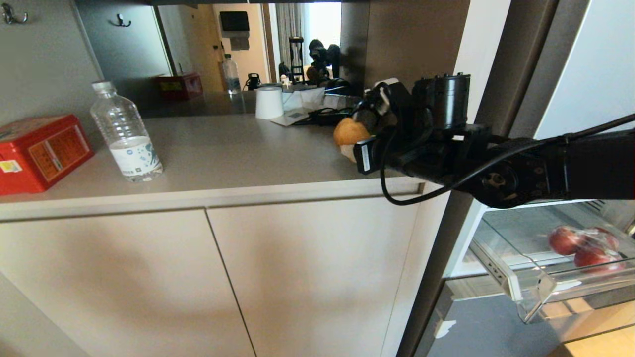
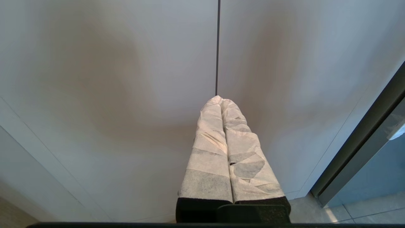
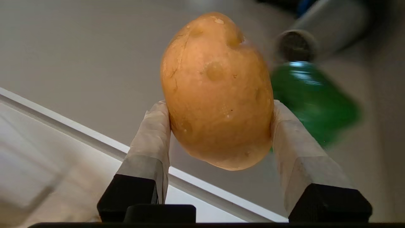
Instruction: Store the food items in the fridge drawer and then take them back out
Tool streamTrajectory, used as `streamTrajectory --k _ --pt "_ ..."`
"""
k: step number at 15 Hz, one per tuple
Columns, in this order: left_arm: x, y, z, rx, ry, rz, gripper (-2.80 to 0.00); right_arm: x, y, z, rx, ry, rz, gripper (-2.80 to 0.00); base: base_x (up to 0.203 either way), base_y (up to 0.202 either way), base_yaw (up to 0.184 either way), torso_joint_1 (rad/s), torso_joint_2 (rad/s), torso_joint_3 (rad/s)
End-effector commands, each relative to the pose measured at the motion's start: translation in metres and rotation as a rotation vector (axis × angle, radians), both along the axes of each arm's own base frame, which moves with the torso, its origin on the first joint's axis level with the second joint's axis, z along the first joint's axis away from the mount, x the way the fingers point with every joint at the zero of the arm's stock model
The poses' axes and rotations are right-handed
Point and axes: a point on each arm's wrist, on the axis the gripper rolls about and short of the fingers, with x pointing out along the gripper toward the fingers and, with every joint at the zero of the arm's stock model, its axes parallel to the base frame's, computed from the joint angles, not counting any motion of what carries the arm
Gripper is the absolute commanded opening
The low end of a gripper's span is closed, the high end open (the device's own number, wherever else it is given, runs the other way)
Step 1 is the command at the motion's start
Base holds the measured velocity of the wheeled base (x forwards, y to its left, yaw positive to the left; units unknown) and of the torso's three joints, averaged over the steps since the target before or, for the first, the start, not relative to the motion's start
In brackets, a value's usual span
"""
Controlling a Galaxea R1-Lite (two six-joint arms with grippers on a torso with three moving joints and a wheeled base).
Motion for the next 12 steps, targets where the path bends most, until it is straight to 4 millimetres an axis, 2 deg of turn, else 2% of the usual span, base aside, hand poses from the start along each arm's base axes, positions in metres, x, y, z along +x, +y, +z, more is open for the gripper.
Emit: streamTrajectory --k 1,3,7,12 --pt "0.000 0.000 0.000 0.000 0.000 0.000 -2.80 0.011 0.013 -0.009 0.006 0.018 0.010 -2.80 0.000 0.000 0.000 0.000 0.00 0.000" --pt "0.000 0.000 0.000 0.000 0.000 0.000 -2.80 0.012 0.024 -0.006 0.039 0.035 0.024 -2.80 0.000 0.000 0.000 0.000 0.00 0.000" --pt "0.000 0.000 0.000 0.000 0.001 0.000 -2.80 0.016 0.041 -0.011 0.056 0.071 0.030 -2.80 0.000 0.000 0.000 0.000 0.00 0.000" --pt "0.000 0.000 0.000 0.000 0.001 0.000 -2.80 0.024 0.045 -0.017 0.045 0.063 -0.014 -2.80 0.000 0.000 0.000 0.000 0.00 0.000"
